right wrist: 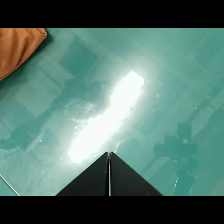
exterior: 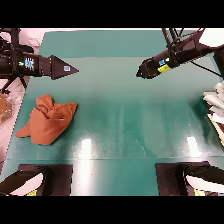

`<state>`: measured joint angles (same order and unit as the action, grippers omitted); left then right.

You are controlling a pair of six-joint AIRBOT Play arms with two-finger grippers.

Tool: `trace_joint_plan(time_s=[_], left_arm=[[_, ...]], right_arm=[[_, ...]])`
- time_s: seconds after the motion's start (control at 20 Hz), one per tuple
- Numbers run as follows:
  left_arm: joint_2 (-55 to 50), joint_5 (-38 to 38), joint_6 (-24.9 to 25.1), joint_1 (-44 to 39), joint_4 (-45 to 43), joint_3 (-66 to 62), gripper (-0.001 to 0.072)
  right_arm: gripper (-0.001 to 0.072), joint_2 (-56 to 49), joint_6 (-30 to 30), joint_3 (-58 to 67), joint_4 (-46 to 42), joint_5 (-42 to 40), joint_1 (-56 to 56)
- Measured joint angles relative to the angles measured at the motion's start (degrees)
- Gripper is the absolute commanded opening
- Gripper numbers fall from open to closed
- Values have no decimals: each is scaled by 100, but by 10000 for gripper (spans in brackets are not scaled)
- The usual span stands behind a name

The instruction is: Fold the shirts.

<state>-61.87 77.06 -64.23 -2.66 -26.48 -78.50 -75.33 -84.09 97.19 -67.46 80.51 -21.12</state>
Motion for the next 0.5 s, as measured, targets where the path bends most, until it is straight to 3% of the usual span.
trace_joint_plan(time_s=[0.2,0.25,0.3,0.35,0.5], left_arm=[[0,-101,-26,11,72,0,25],[0,-125,-17,13,-17,-13,108],[0,-114,-33,13,-254,-55,436],[0,-59,-133,13,-695,-133,615],[22,269,-695,15,-2914,-538,625]], right_arm=[[18,0,-2,0,0,-2,0],[17,0,0,0,0,-7,0],[17,0,-2,0,0,-28,0],[17,0,-2,0,-2,-66,0],[17,0,-2,0,0,-177,0]])
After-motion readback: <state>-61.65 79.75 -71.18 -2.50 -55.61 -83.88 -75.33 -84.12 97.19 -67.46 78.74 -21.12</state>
